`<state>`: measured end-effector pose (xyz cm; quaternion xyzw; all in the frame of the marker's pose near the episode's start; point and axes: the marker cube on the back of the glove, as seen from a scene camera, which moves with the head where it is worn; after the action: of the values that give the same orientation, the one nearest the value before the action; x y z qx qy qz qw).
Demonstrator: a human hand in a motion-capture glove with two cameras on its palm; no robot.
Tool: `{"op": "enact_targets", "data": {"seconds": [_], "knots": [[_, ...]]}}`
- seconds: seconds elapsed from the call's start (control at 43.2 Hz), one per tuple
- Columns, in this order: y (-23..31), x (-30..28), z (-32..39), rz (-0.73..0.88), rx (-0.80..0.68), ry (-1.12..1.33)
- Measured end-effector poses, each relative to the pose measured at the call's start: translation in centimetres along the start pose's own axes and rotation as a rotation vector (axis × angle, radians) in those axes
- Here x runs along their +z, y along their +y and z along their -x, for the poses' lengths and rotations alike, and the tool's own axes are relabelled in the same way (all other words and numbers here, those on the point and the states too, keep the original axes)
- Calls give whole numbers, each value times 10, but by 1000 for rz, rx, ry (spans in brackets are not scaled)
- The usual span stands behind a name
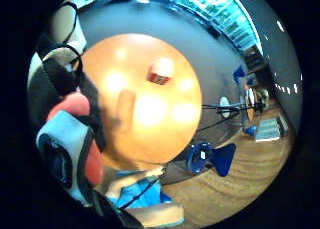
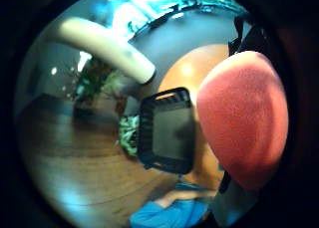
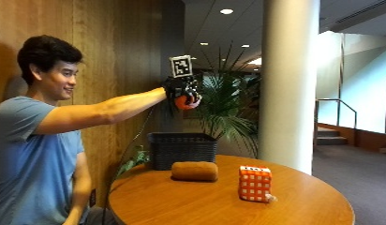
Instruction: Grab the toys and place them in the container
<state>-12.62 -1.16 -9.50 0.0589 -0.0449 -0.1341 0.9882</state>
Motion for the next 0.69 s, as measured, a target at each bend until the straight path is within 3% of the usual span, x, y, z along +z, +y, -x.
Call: {"op": "enact_targets", "data": {"seconds": [0.208, 0.301, 0.37, 0.509, 0.601, 0.694], "knots": [[-11, 42, 88, 32, 243, 95], [12, 52, 61, 83, -82, 37], [21, 61, 52, 182, -171, -17], [26, 71, 46, 350, -190, -103], [25, 69, 46, 338, -156, -85], [9, 71, 79, 291, -16, 11]]}}
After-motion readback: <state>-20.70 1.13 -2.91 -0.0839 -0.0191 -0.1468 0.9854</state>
